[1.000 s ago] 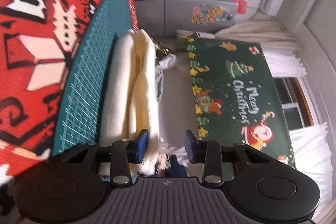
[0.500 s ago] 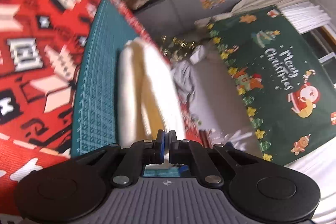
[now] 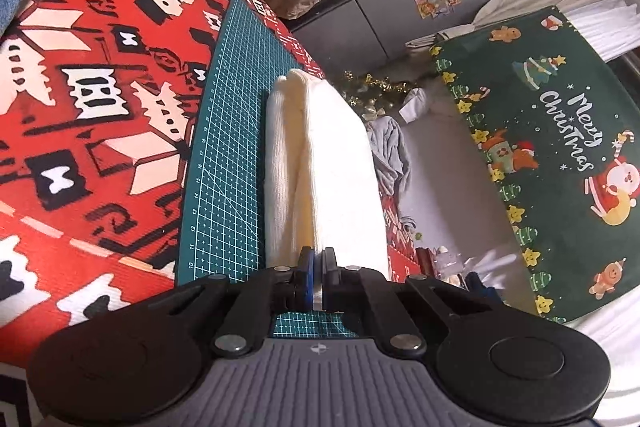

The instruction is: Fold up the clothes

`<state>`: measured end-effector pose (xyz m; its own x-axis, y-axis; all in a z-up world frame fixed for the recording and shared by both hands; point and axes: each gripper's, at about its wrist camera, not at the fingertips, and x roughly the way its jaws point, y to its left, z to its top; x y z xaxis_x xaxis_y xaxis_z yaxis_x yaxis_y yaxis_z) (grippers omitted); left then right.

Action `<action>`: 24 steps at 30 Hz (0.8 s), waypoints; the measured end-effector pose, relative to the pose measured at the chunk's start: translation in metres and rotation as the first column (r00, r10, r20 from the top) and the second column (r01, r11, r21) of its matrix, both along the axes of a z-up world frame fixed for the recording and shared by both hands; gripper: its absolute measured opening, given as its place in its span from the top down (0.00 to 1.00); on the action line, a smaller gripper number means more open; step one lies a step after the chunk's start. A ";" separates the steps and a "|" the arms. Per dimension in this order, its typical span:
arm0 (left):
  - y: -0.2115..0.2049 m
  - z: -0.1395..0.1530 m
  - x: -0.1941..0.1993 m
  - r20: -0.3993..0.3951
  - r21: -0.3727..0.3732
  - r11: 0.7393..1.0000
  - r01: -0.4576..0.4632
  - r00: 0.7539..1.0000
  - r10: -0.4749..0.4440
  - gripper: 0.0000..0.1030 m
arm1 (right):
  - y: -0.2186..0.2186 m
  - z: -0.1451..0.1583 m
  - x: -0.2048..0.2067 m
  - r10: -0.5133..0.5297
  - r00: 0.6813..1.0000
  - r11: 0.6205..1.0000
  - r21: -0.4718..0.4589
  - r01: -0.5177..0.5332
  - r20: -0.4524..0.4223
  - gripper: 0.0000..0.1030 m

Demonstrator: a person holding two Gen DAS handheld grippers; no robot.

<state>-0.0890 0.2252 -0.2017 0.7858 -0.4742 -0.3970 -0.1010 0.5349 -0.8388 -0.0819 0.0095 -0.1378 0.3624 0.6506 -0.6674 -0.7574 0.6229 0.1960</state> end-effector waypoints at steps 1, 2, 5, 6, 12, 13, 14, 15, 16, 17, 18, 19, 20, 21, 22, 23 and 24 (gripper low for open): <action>-0.002 0.000 0.001 -0.005 0.008 1.000 0.003 1.000 -0.003 0.96 | -0.001 -0.001 0.002 -0.021 1.000 1.000 -0.012 0.021 0.007 0.91; -0.004 -0.001 0.002 -0.010 0.014 1.000 0.007 1.000 -0.006 0.96 | -0.006 -0.002 0.006 -0.045 0.999 0.999 -0.014 0.045 0.003 0.91; -0.006 0.002 0.004 -0.012 0.021 1.000 0.009 1.000 -0.008 0.96 | -0.022 -0.004 0.014 -0.088 0.996 0.996 -0.007 0.088 -0.032 0.92; -0.006 0.003 0.004 -0.013 0.034 0.999 0.010 1.000 -0.010 0.96 | -0.027 -0.004 0.015 -0.093 0.995 0.996 -0.013 0.093 -0.033 0.92; -0.011 0.020 0.001 -0.012 0.127 0.992 0.006 1.000 -0.005 0.89 | -0.055 0.008 0.017 -0.107 0.993 0.994 0.022 0.108 -0.058 0.90; -0.011 0.024 0.001 -0.011 0.138 0.990 0.002 1.000 0.000 0.83 | -0.059 0.011 0.018 -0.108 0.992 0.994 0.029 0.110 -0.059 0.90; -0.010 0.027 0.000 -0.010 0.149 0.989 -0.003 1.000 0.004 0.80 | -0.063 0.014 0.019 -0.110 0.992 0.993 0.036 0.112 -0.059 0.90; -0.009 0.031 0.001 -0.006 0.156 0.988 -0.006 1.000 0.007 0.80 | -0.067 0.018 0.020 -0.114 0.992 0.992 0.040 0.116 -0.053 0.90; -0.007 0.034 0.003 -0.005 0.162 0.987 -0.012 1.000 0.013 0.79 | -0.072 0.023 0.022 -0.121 0.992 0.991 0.045 0.123 -0.044 0.90; -0.005 0.038 0.006 -0.005 0.166 0.986 -0.019 1.000 0.021 0.77 | -0.077 0.027 0.025 -0.132 0.991 0.990 0.051 0.134 -0.035 0.90; -0.002 0.042 0.011 0.001 0.169 0.985 -0.025 1.000 0.025 0.76 | -0.081 0.031 0.028 -0.144 0.989 0.988 0.058 0.145 -0.028 0.90; 0.000 0.045 0.017 0.008 0.170 0.985 -0.028 1.000 0.027 0.74 | -0.086 0.035 0.031 -0.156 0.987 0.985 0.065 0.158 -0.025 0.90; 0.002 0.048 0.024 0.016 0.172 0.985 -0.032 0.999 0.029 0.71 | -0.090 0.039 0.036 -0.171 0.985 0.982 0.074 0.173 -0.025 0.90; 0.005 0.051 0.034 0.019 0.174 0.984 -0.034 0.999 0.031 0.69 | -0.091 0.041 0.042 -0.183 0.983 0.979 0.083 0.185 -0.026 0.90; 0.008 0.054 0.045 0.022 0.176 0.984 -0.036 0.999 0.033 0.67 | -0.092 0.043 0.049 -0.193 0.981 0.977 0.092 0.195 -0.025 0.90; 0.011 0.054 0.058 0.021 0.175 0.984 -0.034 0.999 0.031 0.67 | -0.093 0.044 0.055 -0.203 0.979 0.974 0.101 0.205 -0.023 0.89; 0.015 0.055 0.070 0.018 0.172 0.985 -0.033 0.999 0.030 0.65 | -0.093 0.046 0.062 -0.212 0.977 0.971 0.109 0.213 -0.022 0.89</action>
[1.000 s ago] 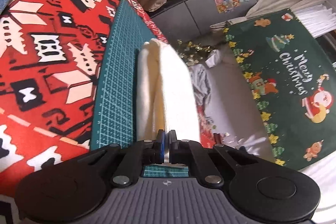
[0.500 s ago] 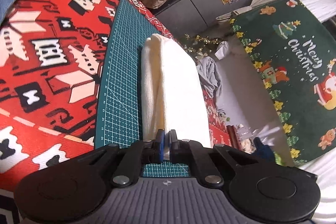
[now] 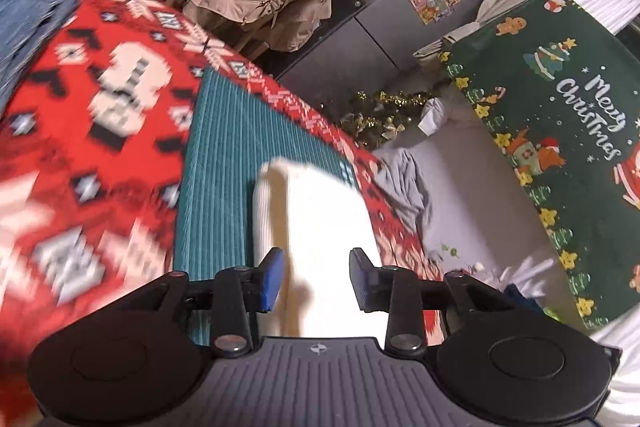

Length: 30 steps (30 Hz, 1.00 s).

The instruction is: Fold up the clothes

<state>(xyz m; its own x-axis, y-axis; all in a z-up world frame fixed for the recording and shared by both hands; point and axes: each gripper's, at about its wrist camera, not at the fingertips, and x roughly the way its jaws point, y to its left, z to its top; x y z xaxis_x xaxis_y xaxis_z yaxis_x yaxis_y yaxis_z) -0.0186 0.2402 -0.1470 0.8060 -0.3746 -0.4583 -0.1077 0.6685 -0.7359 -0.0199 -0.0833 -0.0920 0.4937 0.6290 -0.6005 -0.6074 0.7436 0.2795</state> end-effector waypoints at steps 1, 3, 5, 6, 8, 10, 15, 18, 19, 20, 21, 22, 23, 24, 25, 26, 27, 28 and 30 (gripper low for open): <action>0.005 -0.003 0.014 -0.014 -0.017 1.000 -0.004 1.000 0.004 0.63 | 0.001 0.001 0.007 -0.006 1.000 1.000 0.004 0.006 0.001 0.89; 0.014 -0.010 0.041 -0.044 -0.059 0.998 -0.022 0.999 0.020 0.63 | 0.006 -0.001 0.021 -0.013 1.000 1.000 0.016 0.013 -0.001 0.88; 0.022 -0.019 0.061 -0.080 -0.099 0.994 -0.037 0.996 0.029 0.63 | 0.014 -0.004 0.032 -0.009 1.000 1.000 0.024 0.009 -0.006 0.88; 0.025 -0.023 0.070 -0.097 -0.115 0.993 -0.040 0.995 0.029 0.63 | 0.018 -0.005 0.037 -0.006 1.000 1.000 0.029 0.007 -0.009 0.88; 0.028 -0.030 0.084 -0.119 -0.143 0.989 -0.037 0.993 0.020 0.63 | 0.028 -0.008 0.045 0.001 1.000 0.999 0.039 0.000 -0.018 0.88; 0.029 -0.032 0.092 -0.122 -0.171 0.985 -0.025 0.993 0.004 0.63 | 0.037 -0.011 0.054 0.008 1.000 0.999 0.049 -0.007 -0.027 0.88; 0.027 -0.031 0.094 -0.071 -0.192 0.981 0.005 0.997 -0.019 0.75 | 0.058 -0.021 0.073 0.037 0.998 0.996 0.082 -0.032 -0.057 0.86; 0.019 -0.024 0.091 -0.059 -0.096 0.995 0.013 0.998 -0.019 0.87 | 0.072 -0.026 0.084 0.056 0.997 0.995 0.091 -0.050 -0.060 0.84; 0.014 -0.020 0.089 -0.059 -0.041 0.999 -0.001 0.998 -0.001 0.88 | 0.076 -0.028 0.086 0.058 0.996 0.994 0.092 -0.053 -0.062 0.83; 0.010 -0.015 0.085 -0.052 0.013 1.000 -0.019 0.998 0.020 0.89 | 0.080 -0.029 0.089 0.059 0.996 0.994 0.095 -0.053 -0.066 0.83; 0.006 -0.010 0.082 -0.040 0.068 0.997 -0.037 0.998 0.039 0.89 | 0.084 -0.031 0.091 0.059 0.996 0.994 0.097 -0.052 -0.070 0.83; 0.002 -0.006 0.080 -0.034 0.114 0.992 -0.047 0.998 0.051 0.89 | 0.087 -0.033 0.094 0.058 0.996 0.994 0.095 -0.051 -0.073 0.83; 0.000 -0.006 0.080 -0.034 0.120 0.992 -0.042 0.998 0.046 0.89 | 0.090 -0.035 0.097 0.056 0.995 0.994 0.093 -0.048 -0.078 0.83; -0.002 -0.006 0.081 -0.034 0.125 0.991 -0.037 0.999 0.041 0.89 | 0.093 -0.036 0.100 0.052 0.995 0.995 0.094 -0.044 -0.083 0.83; -0.001 -0.008 0.083 -0.038 0.114 0.993 -0.034 0.998 0.039 0.89 | 0.096 -0.037 0.103 0.048 0.995 0.994 0.102 -0.039 -0.089 0.83; 0.000 -0.010 0.084 -0.043 0.102 0.994 -0.033 0.998 0.037 0.89 | 0.098 -0.038 0.107 0.045 0.994 0.993 0.110 -0.035 -0.095 0.83; 0.002 -0.012 0.085 -0.049 0.087 0.996 -0.036 0.998 0.041 0.89 | 0.102 -0.039 0.111 0.046 0.994 0.992 0.118 -0.034 -0.100 0.83; 0.005 -0.015 0.086 -0.056 0.072 0.997 -0.039 0.997 0.044 0.89 | 0.106 -0.040 0.115 0.046 0.993 0.992 0.125 -0.033 -0.106 0.83; 0.007 -0.018 0.086 -0.061 0.054 0.998 -0.044 0.997 0.047 0.89 | 0.114 -0.044 0.129 0.040 0.991 0.992 0.125 -0.023 -0.129 0.74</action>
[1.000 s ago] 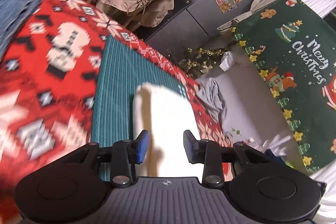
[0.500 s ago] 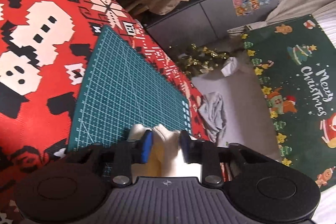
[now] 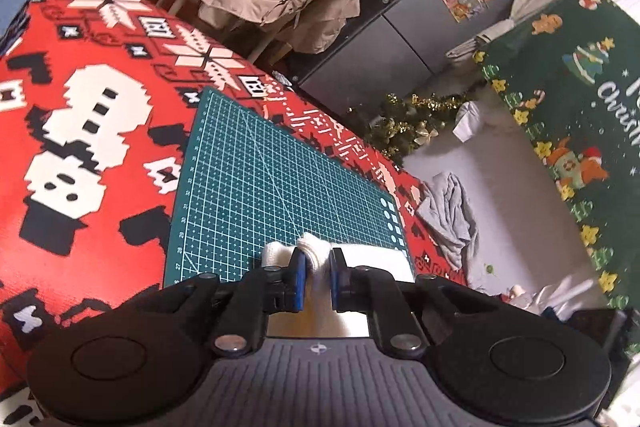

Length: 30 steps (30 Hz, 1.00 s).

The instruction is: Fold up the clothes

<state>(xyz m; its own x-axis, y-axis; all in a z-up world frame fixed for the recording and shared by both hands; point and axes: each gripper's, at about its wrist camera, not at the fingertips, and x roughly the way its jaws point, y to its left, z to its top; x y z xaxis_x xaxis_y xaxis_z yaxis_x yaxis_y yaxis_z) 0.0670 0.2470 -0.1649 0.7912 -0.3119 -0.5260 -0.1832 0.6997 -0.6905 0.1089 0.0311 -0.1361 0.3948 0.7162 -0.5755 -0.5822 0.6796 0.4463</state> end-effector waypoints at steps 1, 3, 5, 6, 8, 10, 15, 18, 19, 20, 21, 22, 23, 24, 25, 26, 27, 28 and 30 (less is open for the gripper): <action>0.000 -0.001 -0.001 0.000 -0.001 1.000 0.000 1.000 0.000 0.89 | 0.004 -0.003 0.007 -0.003 1.000 1.000 0.007 0.003 -0.021 0.73; 0.002 -0.003 -0.003 0.003 -0.009 1.000 -0.003 1.000 0.003 0.88 | 0.009 -0.008 0.020 -0.012 0.999 1.000 0.025 0.013 -0.050 0.69; 0.003 -0.004 -0.003 0.002 -0.017 1.000 -0.005 1.000 0.005 0.88 | 0.012 -0.013 0.031 -0.022 0.997 0.999 0.029 0.024 -0.079 0.69; 0.003 -0.004 -0.003 0.002 -0.017 1.000 -0.004 1.000 0.004 0.88 | 0.014 -0.016 0.037 -0.027 0.995 0.999 0.032 0.030 -0.094 0.69; 0.003 -0.005 -0.002 0.001 -0.018 1.000 -0.003 1.000 0.003 0.88 | 0.017 -0.020 0.046 -0.036 0.991 0.999 0.034 0.041 -0.129 0.67; 0.004 -0.006 -0.002 0.000 -0.023 1.000 -0.002 1.000 0.002 0.88 | 0.021 -0.022 0.054 -0.037 0.988 0.999 0.024 0.041 -0.150 0.64; 0.007 -0.009 -0.001 -0.002 -0.042 0.999 -0.010 1.000 0.010 0.88 | 0.026 -0.027 0.061 -0.035 0.986 0.999 0.022 0.039 -0.162 0.81; 0.008 -0.010 -0.002 -0.001 -0.058 0.998 -0.022 1.000 0.022 0.88 | 0.028 -0.028 0.058 -0.021 0.991 0.999 0.024 0.024 -0.134 0.84; 0.009 -0.011 -0.002 0.000 -0.070 0.997 -0.028 1.000 0.028 0.89 | 0.025 -0.028 0.058 -0.029 0.990 0.999 0.041 0.034 -0.136 0.84; 0.010 -0.012 -0.004 0.005 -0.082 0.996 -0.036 0.999 0.037 0.87 | 0.020 -0.028 0.058 -0.046 0.988 0.996 0.070 0.057 -0.147 0.84; 0.010 -0.012 -0.005 0.010 -0.090 0.995 -0.045 0.999 0.046 0.87 | 0.015 -0.027 0.057 -0.065 0.986 0.992 0.098 0.080 -0.154 0.84; 0.010 -0.013 -0.006 0.014 -0.096 0.994 -0.053 0.998 0.054 0.87 | 0.008 -0.025 0.057 -0.088 0.985 0.987 0.121 0.107 -0.150 0.84; 0.010 -0.012 -0.008 0.019 -0.096 0.994 -0.055 0.998 0.057 0.86 | 0.002 -0.023 0.057 -0.106 0.983 0.982 0.140 0.126 -0.147 0.83; 0.009 -0.011 -0.010 0.025 -0.095 0.994 -0.059 0.998 0.062 0.85 | -0.002 -0.020 0.056 -0.103 0.983 0.981 0.146 0.126 -0.151 0.83; 0.009 -0.010 -0.012 0.027 -0.092 0.994 -0.067 0.997 0.069 0.81 | -0.005 -0.018 0.055 -0.099 0.983 0.981 0.149 0.122 -0.154 0.82; 0.008 -0.008 -0.014 0.029 -0.087 0.993 -0.078 0.996 0.081 0.75 | -0.005 -0.018 0.052 -0.085 0.985 0.985 0.138 0.106 -0.152 0.77; 0.009 -0.007 -0.017 0.029 -0.086 0.992 -0.091 0.995 0.094 0.72 | -0.006 -0.017 0.048 -0.071 0.986 0.988 0.127 0.091 -0.150 0.75; 0.010 -0.006 -0.020 0.028 -0.085 0.991 -0.103 0.994 0.106 0.68 | -0.006 -0.017 0.044 -0.057 0.988 0.991 0.111 0.074 -0.144 0.75; 0.010 -0.006 -0.026 0.016 -0.097 0.989 -0.112 0.993 0.114 0.67 | -0.006 -0.018 0.035 -0.040 0.991 0.996 0.072 0.050 -0.124 0.75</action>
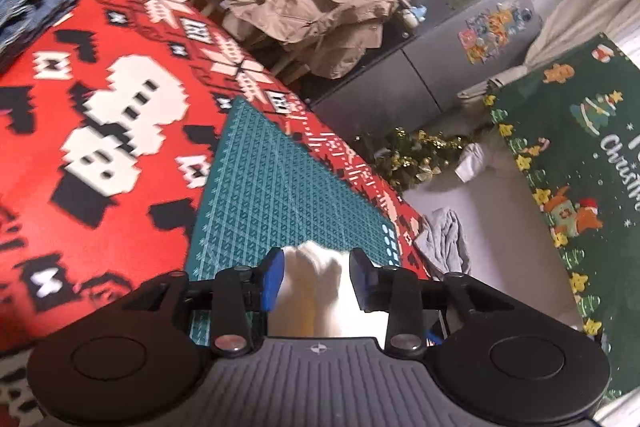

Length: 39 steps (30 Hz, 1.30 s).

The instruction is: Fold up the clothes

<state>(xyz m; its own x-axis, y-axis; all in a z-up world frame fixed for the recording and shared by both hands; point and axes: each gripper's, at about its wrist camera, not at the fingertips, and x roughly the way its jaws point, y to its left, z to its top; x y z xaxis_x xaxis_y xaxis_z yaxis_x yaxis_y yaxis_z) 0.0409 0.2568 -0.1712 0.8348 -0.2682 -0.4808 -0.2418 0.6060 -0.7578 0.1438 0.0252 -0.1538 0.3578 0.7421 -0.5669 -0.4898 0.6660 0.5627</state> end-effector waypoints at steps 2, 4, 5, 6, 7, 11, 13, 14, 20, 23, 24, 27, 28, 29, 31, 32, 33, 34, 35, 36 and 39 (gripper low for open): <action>-0.003 0.000 -0.006 -0.008 -0.008 1.000 0.011 1.000 -0.011 0.67 | -0.002 -0.002 -0.009 0.012 1.000 1.000 -0.019 -0.011 0.006 0.75; -0.010 0.000 -0.011 -0.005 0.003 0.999 0.039 0.999 -0.039 0.67 | -0.004 -0.003 -0.018 0.012 1.000 1.000 -0.009 -0.012 0.000 0.75; -0.014 0.000 -0.014 -0.002 0.010 0.999 0.053 0.999 -0.052 0.67 | -0.006 -0.003 -0.023 0.010 1.000 1.000 -0.014 -0.010 0.006 0.75; -0.018 -0.001 -0.016 -0.002 0.016 0.998 0.065 0.998 -0.065 0.67 | -0.007 -0.003 -0.028 0.008 1.000 1.000 -0.018 -0.008 0.011 0.75; -0.023 -0.001 -0.018 -0.003 0.023 0.997 0.077 0.997 -0.077 0.69 | -0.009 -0.002 -0.032 0.008 1.000 1.000 -0.022 -0.008 0.014 0.75; -0.030 -0.003 -0.026 -0.017 0.047 0.997 0.067 0.998 -0.066 0.90 | -0.017 0.001 -0.047 0.014 1.000 0.999 -0.039 -0.013 0.025 0.75; -0.028 -0.006 -0.031 -0.007 0.018 0.999 0.051 0.999 -0.050 0.96 | -0.021 0.004 -0.056 0.022 0.999 0.998 -0.056 -0.020 0.034 0.76; -0.027 -0.007 -0.033 -0.002 0.004 0.999 0.043 0.999 -0.043 0.96 | -0.022 0.004 -0.061 0.028 0.999 0.998 -0.065 -0.025 0.040 0.77; -0.019 -0.011 -0.044 0.013 -0.086 0.996 0.005 1.000 -0.004 0.96 | -0.039 0.006 -0.091 0.059 0.997 0.994 -0.096 -0.054 0.053 0.78; -0.022 -0.010 -0.047 0.009 -0.084 0.996 0.016 1.000 -0.015 0.96 | -0.052 0.006 -0.105 0.062 0.997 0.994 -0.096 -0.058 0.040 0.78; -0.023 -0.010 -0.048 0.003 -0.088 0.996 0.017 1.000 -0.017 0.96 | -0.056 0.006 -0.110 0.063 0.997 0.993 -0.097 -0.060 0.035 0.78; -0.024 -0.011 -0.052 -0.016 -0.092 0.996 0.014 1.000 -0.015 0.94 | -0.069 0.005 -0.121 0.073 0.997 0.992 -0.100 -0.071 0.020 0.78; -0.024 -0.011 -0.055 -0.021 -0.093 0.996 0.014 1.000 -0.016 0.94 | -0.074 0.005 -0.125 0.077 0.997 0.992 -0.100 -0.076 0.016 0.79; -0.025 -0.011 -0.058 -0.023 -0.090 0.996 0.016 1.000 -0.019 0.94 | -0.080 0.006 -0.128 0.081 0.997 0.992 -0.098 -0.079 0.014 0.80; -0.027 -0.010 -0.065 -0.033 -0.068 0.997 0.028 0.999 -0.030 0.90 | -0.091 0.010 -0.133 0.074 0.997 0.992 -0.107 -0.070 0.031 0.86; -0.029 -0.009 -0.069 -0.039 -0.057 0.998 0.034 0.999 -0.036 0.82 | -0.096 0.012 -0.135 0.064 0.997 0.991 -0.117 -0.059 0.045 0.88; -0.032 -0.009 -0.073 -0.047 -0.045 0.998 0.037 0.998 -0.039 0.78 | -0.099 0.012 -0.134 0.052 0.997 0.990 -0.133 -0.044 0.060 0.88; -0.034 -0.009 -0.077 -0.054 -0.034 0.999 0.041 0.998 -0.043 0.72 | -0.102 0.012 -0.132 0.040 0.996 0.989 -0.148 -0.029 0.074 0.90; -0.037 -0.009 -0.082 -0.062 -0.024 0.999 0.045 0.997 -0.047 0.71 | -0.105 0.012 -0.131 0.029 0.996 0.986 -0.168 -0.014 0.089 0.92; -0.041 -0.010 -0.085 -0.068 -0.023 0.998 0.051 0.996 -0.053 0.71 | -0.104 0.010 -0.128 0.022 0.995 0.980 -0.200 -0.001 0.100 0.92; -0.051 -0.012 -0.095 -0.081 -0.012 0.998 0.069 0.994 -0.070 0.63 | -0.096 0.005 -0.125 0.056 0.991 0.969 -0.247 -0.024 0.124 0.92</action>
<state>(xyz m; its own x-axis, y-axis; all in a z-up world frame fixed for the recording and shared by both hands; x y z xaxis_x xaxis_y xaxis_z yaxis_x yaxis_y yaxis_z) -0.0543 0.2060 -0.1834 0.7723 -0.3287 -0.5436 -0.2606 0.6165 -0.7430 0.0186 -0.0707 -0.1492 0.4124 0.6022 -0.6836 -0.5765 0.7535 0.3160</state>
